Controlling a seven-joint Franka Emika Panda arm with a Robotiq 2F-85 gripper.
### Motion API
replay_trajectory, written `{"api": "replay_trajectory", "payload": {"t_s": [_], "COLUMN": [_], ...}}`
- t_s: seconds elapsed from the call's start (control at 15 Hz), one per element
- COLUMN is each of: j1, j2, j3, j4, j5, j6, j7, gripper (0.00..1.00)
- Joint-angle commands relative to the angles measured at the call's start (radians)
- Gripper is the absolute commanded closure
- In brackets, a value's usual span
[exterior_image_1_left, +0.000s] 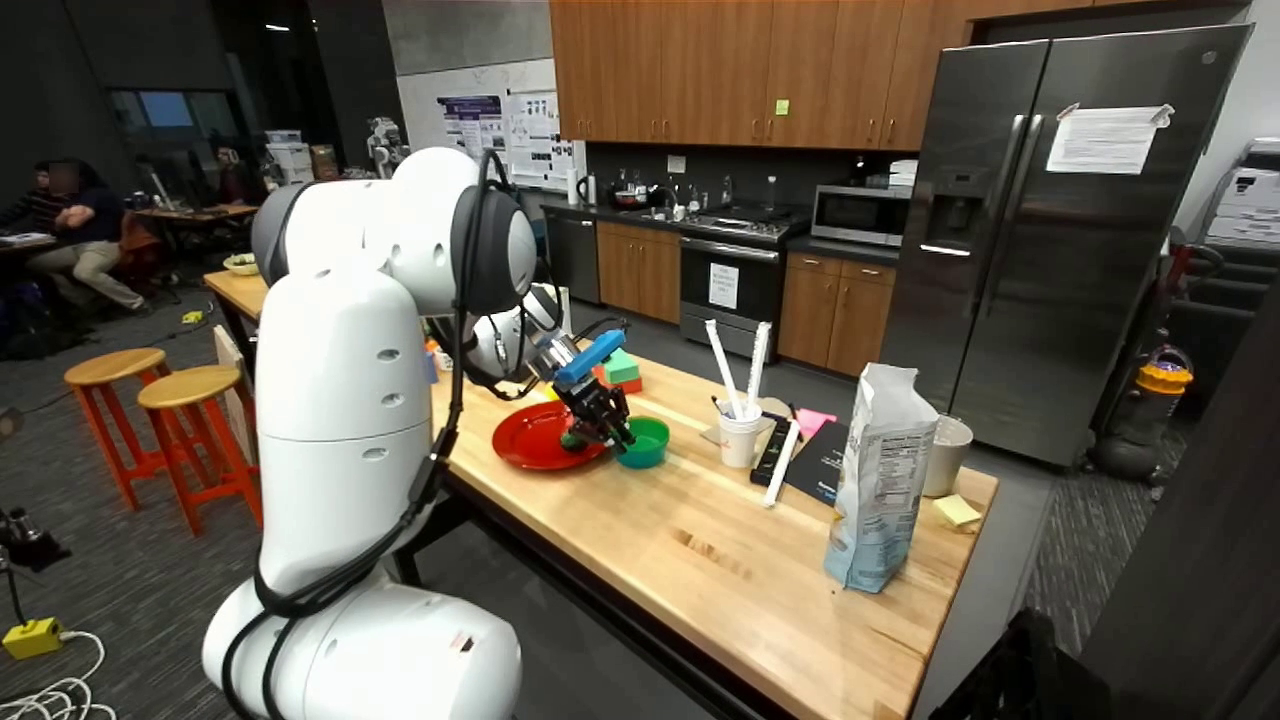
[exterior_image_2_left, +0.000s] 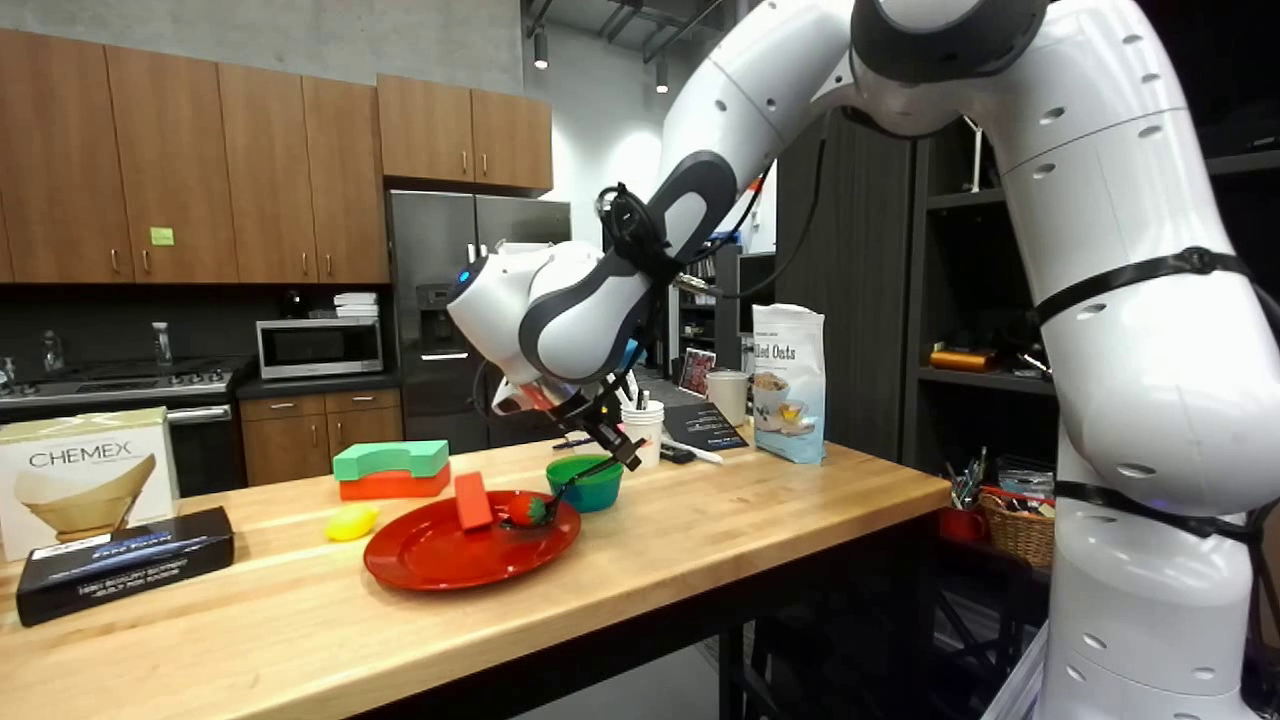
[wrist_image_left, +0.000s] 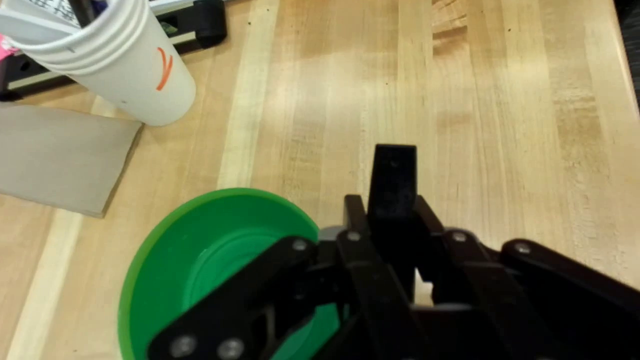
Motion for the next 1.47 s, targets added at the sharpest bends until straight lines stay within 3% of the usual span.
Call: {"api": "replay_trajectory", "payload": {"t_s": [0.0, 0.27, 0.47, 0.8, 1.13, 1.27, 1.4], "j1": [-0.019, -0.026, -0.014, 0.021, 0.059, 0.068, 0.067], "j2": [0.027, 0.04, 0.032, 0.017, 0.013, 0.012, 0.012], "j3": [0.001, -0.007, -0.017, -0.024, -0.018, -0.012, -0.002], "j4": [0.025, 0.039, 0.044, 0.034, 0.015, 0.008, 0.003], "j5": [0.067, 0.104, 0.05, -0.208, -0.512, -0.588, -0.596], "j6": [0.019, 0.035, 0.055, 0.125, 0.111, 0.083, 0.065], "j7": [-0.044, -0.046, -0.006, 0.11, 0.225, 0.252, 0.246], "gripper": [0.94, 0.94, 0.94, 0.94, 0.94, 0.94, 0.94]}}
